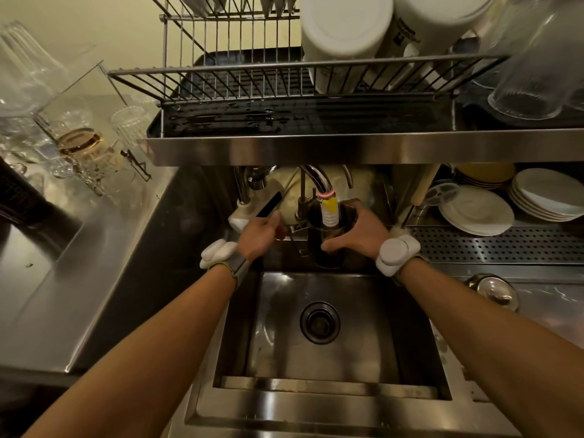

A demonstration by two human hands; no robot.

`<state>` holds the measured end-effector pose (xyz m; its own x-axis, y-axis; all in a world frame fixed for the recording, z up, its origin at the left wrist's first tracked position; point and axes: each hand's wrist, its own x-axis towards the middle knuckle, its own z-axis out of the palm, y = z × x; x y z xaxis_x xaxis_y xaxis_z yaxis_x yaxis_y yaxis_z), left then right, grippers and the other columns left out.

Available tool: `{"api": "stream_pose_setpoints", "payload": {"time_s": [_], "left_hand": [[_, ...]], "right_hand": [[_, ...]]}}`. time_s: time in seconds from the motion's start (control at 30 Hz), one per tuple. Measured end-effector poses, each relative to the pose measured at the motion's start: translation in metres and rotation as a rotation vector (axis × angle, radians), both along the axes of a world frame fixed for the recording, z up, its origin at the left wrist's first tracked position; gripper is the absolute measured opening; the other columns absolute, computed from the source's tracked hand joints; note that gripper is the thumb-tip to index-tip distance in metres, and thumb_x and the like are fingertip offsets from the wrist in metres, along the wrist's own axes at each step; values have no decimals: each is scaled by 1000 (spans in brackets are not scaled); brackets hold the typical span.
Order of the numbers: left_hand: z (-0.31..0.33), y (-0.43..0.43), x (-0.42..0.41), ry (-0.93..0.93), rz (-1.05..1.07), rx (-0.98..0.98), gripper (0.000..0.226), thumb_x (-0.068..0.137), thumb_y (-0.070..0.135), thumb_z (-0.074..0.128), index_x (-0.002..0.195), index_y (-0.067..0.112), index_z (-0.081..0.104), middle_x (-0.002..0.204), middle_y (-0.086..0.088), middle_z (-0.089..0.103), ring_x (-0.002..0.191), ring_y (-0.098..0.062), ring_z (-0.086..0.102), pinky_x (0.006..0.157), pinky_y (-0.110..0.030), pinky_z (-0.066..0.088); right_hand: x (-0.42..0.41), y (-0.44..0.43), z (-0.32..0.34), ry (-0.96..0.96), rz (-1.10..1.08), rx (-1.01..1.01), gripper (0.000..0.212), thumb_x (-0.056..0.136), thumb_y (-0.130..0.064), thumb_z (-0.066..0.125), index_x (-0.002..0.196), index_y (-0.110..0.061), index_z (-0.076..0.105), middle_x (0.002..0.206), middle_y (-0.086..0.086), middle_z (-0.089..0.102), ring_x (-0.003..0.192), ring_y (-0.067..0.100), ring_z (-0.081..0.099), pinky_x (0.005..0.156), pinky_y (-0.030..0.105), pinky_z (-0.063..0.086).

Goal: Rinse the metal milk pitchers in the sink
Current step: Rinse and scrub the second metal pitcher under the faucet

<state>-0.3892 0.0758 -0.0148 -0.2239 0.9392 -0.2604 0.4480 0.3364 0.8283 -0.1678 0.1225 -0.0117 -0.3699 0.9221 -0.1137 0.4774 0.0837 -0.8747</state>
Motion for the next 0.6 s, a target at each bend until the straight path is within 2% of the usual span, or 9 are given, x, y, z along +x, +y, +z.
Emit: {"api": "stream_pose_setpoints", "payload": {"time_s": [0.13,0.27,0.37,0.5,0.6], "left_hand": [[1,2,-3,3,12,2,49,101,40,30,91,9,67,96,-7,66,90,-19,60,83,-32,41],[-3,0,-4,23,3,10,52,101,42,30,83,12,69,94,-7,69,92,-23,63,89,-36,44],[-2,0,-6,27,30,9,50,100,42,31,73,19,66,87,-5,67,93,-24,63,90,-36,44],[-1,-1,-5,19,10,9,51,101,41,30,76,16,67,91,-7,69,96,-26,64,98,-41,45],[-2,-3,-3,35,20,9,51,101,41,30,76,17,67,96,-12,70,96,-26,64,97,-41,45]], "right_hand": [[-1,-3,-2,-15,67,-29,83,48,-33,90,114,-35,41,98,-26,52,85,-10,50,65,6,37],[3,0,1,-5,-14,-11,84,46,-31,91,114,-33,43,97,-23,54,85,-7,50,70,8,36],[-3,-3,0,-27,64,-16,83,47,-33,90,114,-35,41,97,-25,52,84,-8,51,64,5,38],[8,-1,-4,-18,8,-10,84,49,-29,91,119,-26,45,107,-16,55,95,2,52,73,10,34],[-2,-2,0,-17,39,-20,83,46,-32,90,114,-32,42,99,-23,52,87,-5,50,70,9,35]]}}
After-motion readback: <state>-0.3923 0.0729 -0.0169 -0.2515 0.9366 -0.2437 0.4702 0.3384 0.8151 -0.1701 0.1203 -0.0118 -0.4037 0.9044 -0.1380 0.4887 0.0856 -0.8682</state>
